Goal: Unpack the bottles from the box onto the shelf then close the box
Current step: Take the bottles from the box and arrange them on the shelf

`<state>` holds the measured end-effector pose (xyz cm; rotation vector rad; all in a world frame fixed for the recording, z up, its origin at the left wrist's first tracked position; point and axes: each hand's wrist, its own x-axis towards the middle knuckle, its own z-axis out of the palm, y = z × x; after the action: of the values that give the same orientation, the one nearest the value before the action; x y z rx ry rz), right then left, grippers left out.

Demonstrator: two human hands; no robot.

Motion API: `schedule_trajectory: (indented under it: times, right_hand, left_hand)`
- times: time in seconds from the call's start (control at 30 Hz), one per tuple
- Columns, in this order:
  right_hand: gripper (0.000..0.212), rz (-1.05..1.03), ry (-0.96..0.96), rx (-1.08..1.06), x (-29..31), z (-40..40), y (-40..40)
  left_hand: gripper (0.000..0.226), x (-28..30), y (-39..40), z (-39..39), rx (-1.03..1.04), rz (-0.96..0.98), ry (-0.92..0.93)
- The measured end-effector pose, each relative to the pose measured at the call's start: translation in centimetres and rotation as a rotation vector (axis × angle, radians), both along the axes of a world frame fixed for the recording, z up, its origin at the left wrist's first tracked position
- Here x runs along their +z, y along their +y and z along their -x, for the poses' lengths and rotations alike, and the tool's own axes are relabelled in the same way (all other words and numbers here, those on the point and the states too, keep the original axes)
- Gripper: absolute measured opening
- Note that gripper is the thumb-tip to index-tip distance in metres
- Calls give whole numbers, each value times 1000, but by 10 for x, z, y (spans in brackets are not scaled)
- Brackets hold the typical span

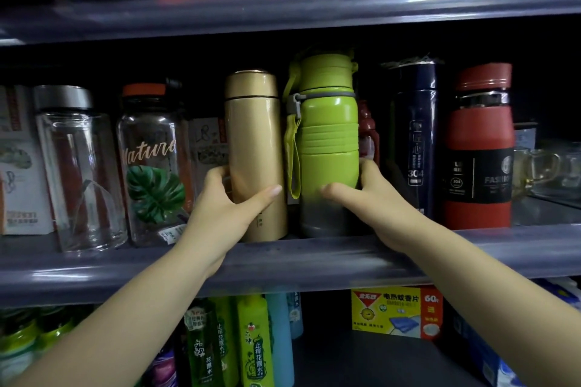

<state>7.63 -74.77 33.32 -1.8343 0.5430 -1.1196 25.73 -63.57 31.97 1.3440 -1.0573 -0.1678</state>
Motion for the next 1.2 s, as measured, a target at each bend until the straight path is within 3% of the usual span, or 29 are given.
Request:
schedule_trajectory:
  times: [0.1, 0.27, 0.43, 0.53, 0.63, 0.73, 0.83, 0.97, 1.07, 1.17, 1.2]
  right_hand:
    - [109, 4, 3, -14, 0, -1, 1]
    - [73, 75, 36, -82, 0, -1, 8]
    - [98, 66, 25, -44, 2, 2, 13]
    - [82, 140, 45, -130, -1, 1, 14]
    - [68, 123, 47, -58, 0, 3, 10]
    - [81, 83, 23, 25, 1, 3, 11]
    - [97, 199, 81, -94, -4, 0, 11]
    - [81, 210, 57, -56, -1, 2, 16]
    - [52, 287, -2, -37, 0, -2, 18]
    - [58, 322, 22, -130, -4, -7, 17]
    - [48, 304, 39, -131, -4, -6, 17]
  left_hand:
    - [103, -1, 0, -1, 7, -2, -10]
    - [97, -1, 0, -2, -4, -3, -15]
    - [108, -1, -1, -1, -11, 12, -13]
    - [106, -1, -1, -2, -12, 13, -18]
    - [96, -2, -1, -2, -12, 4, -29]
    - [98, -2, -1, -3, -13, 9, -29]
    - [99, -2, -1, -3, -8, -1, -35]
    - [96, -2, 0, -4, -15, -15, -35]
    - [96, -2, 0, -3, -9, -17, -41]
    - [92, -2, 0, -2, 2, -8, -48]
    - [92, -1, 0, -2, 4, -8, -49]
